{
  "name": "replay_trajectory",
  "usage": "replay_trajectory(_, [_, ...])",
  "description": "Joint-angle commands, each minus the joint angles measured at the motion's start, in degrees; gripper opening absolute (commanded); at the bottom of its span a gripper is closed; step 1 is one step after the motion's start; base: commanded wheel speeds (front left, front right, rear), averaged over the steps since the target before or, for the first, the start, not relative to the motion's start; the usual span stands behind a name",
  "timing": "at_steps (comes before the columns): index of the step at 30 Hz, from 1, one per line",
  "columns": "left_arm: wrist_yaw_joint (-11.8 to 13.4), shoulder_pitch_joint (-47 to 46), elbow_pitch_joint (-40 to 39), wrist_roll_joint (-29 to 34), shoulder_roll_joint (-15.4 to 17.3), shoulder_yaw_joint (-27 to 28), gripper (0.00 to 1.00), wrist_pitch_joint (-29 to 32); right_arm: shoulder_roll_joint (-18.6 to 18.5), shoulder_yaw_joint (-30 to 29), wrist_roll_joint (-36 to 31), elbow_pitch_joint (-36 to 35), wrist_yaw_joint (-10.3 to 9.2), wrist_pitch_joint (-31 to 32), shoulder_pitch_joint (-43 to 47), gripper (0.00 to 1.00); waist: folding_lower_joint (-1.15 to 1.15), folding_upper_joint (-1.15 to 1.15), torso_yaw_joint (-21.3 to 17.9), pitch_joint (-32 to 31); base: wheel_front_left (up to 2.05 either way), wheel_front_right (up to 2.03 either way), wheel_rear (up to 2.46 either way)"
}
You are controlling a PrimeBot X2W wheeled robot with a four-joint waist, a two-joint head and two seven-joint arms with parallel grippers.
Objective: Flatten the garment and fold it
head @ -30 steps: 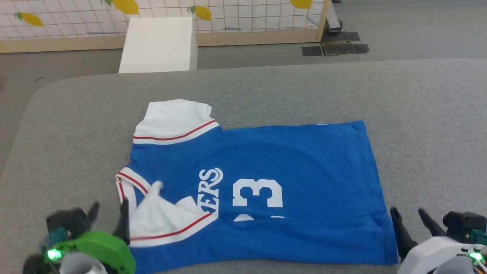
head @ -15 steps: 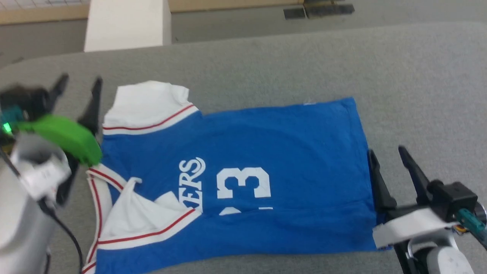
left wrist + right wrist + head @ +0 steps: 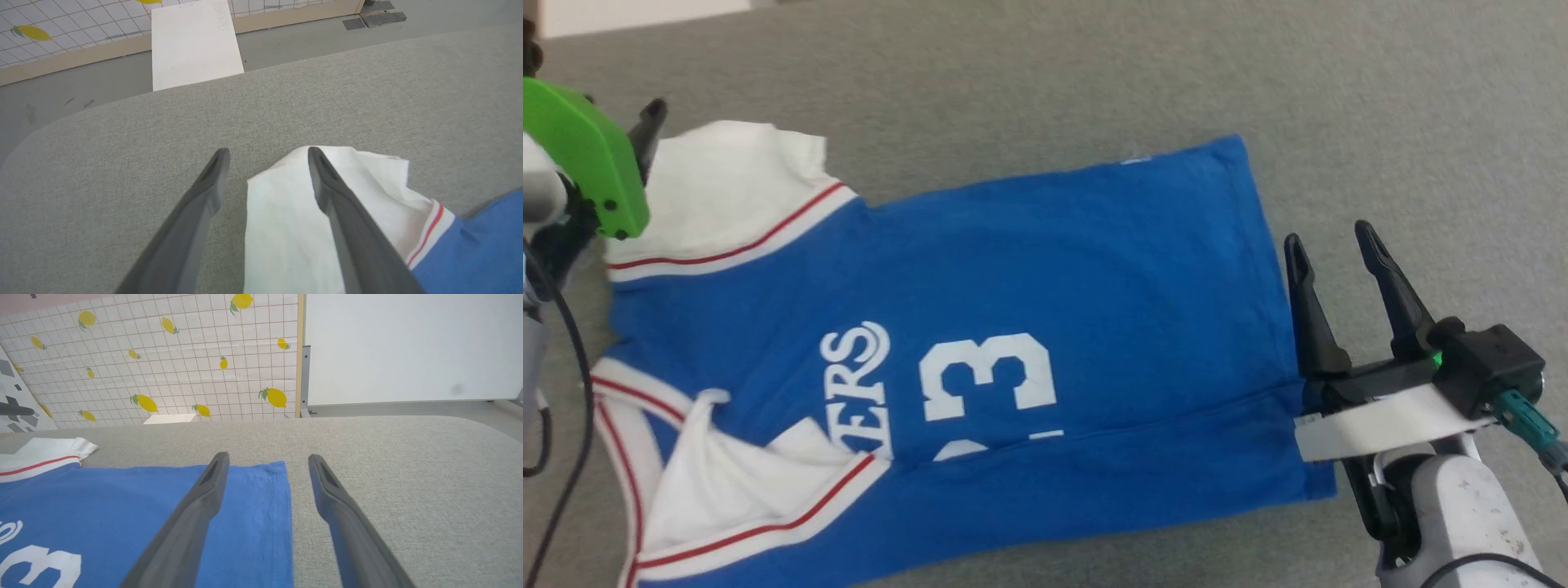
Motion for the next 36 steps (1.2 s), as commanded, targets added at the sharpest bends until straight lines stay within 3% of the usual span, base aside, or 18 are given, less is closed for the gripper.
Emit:
replay_trajectory(1, [0.77,-1.36,0.81,-0.02,0.85,-0.42,1.0,2.17,0.0,0.37,0.47,0.45,-0.09,-0.61,-1.25,1.0,-0.01,0.31,-3.36,3.32,0.0,0.0,0.0])
replay_trajectory(11, [7.14,-0.45,2.62,-2.42,2.93,-1.68,1.0,20.25,0.0,1.93,1.4,2.73,-0.09,-2.01,-2.33,1.0,-0.01,0.31,-5.6,4.5,0.0,0.0,0.0])
replay_trajectory(12, [7.56,-0.13,2.07,-2.76,3.1,-1.73,0.96,21.55,0.0,1.98,1.39,2.82,-0.09,-2.07,-2.44,1.0,-0.01,0.31,-5.68,4.54,0.0,0.0,0.0])
replay_trajectory(13, [7.91,0.08,1.53,-2.96,3.24,-1.68,0.52,22.2,0.0,2.03,1.28,2.88,-0.09,-2.08,-2.6,1.0,-0.01,0.31,-5.72,4.56,0.0,0.0,0.0])
replay_trajectory(14, [8.22,0.4,0.8,-3.17,3.38,-1.61,0.21,22.68,0.0,2.09,1.11,2.92,-0.09,-2.07,-2.92,1.0,-0.01,0.31,-5.77,4.6,0.0,0.0,0.0])
replay_trajectory(15, [8.43,0.65,0.23,-3.31,3.48,-1.54,0.0,22.89,0.0,2.27,0.9,2.93,-0.09,-1.97,-3.28,1.0,-0.01,0.31,-5.8,4.64,0.0,0.0,0.0])
replay_trajectory(23, [9.63,2.09,-3.98,-3.71,4.15,-1.34,0.0,23.47,0.01,2.09,-1.54,4.8,-0.09,3.54,-12.82,1.0,-0.01,0.31,-5.22,5.04,0.0,0.0,0.0])
replay_trajectory(36, [9.57,2.18,-6.79,-4.05,4.15,-1.54,0.0,22.84,0.01,2.07,0.78,22.93,-0.09,36.69,-33.78,1.0,-0.01,0.31,-3.42,7.42,0.0,0.0,0.0])
